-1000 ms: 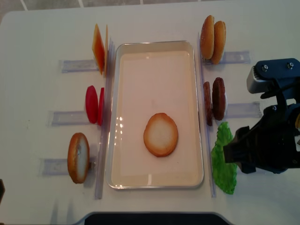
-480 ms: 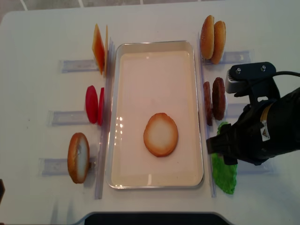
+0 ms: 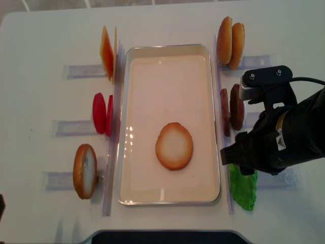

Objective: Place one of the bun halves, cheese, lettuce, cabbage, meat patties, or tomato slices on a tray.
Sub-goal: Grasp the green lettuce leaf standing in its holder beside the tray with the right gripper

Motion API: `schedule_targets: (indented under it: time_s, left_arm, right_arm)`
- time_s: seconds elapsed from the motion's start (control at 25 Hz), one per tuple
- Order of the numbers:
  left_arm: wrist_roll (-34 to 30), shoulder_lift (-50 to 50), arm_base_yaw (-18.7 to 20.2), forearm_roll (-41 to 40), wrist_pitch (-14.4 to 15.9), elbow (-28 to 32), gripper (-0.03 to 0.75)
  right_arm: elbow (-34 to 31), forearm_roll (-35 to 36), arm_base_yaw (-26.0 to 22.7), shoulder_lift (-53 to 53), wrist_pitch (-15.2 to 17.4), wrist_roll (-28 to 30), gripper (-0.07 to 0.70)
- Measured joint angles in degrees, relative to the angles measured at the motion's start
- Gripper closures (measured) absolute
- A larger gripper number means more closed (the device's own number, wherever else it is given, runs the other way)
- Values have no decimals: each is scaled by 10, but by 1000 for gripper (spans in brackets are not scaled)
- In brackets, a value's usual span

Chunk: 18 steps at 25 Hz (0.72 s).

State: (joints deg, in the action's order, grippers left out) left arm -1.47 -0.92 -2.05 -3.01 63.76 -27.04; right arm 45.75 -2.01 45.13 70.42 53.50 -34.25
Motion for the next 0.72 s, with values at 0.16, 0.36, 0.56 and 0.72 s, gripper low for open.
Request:
schedule_targets:
  time_s: [0.16,0.36,0.56,0.72]
  left_arm:
    - [0,0,0,0,0,0,388]
    - [0,0,0,0,0,0,388]
    - [0,0,0,0,0,0,388]
    - [0,0,0,0,0,0,388]
  right_arm:
    - [0,-3,0,0,0,0,265]
    - [0,-13,0,0,0,0,391]
    - [0,-15,0,0,0,0,584]
    - [0,-14,0,0,0,1,596]
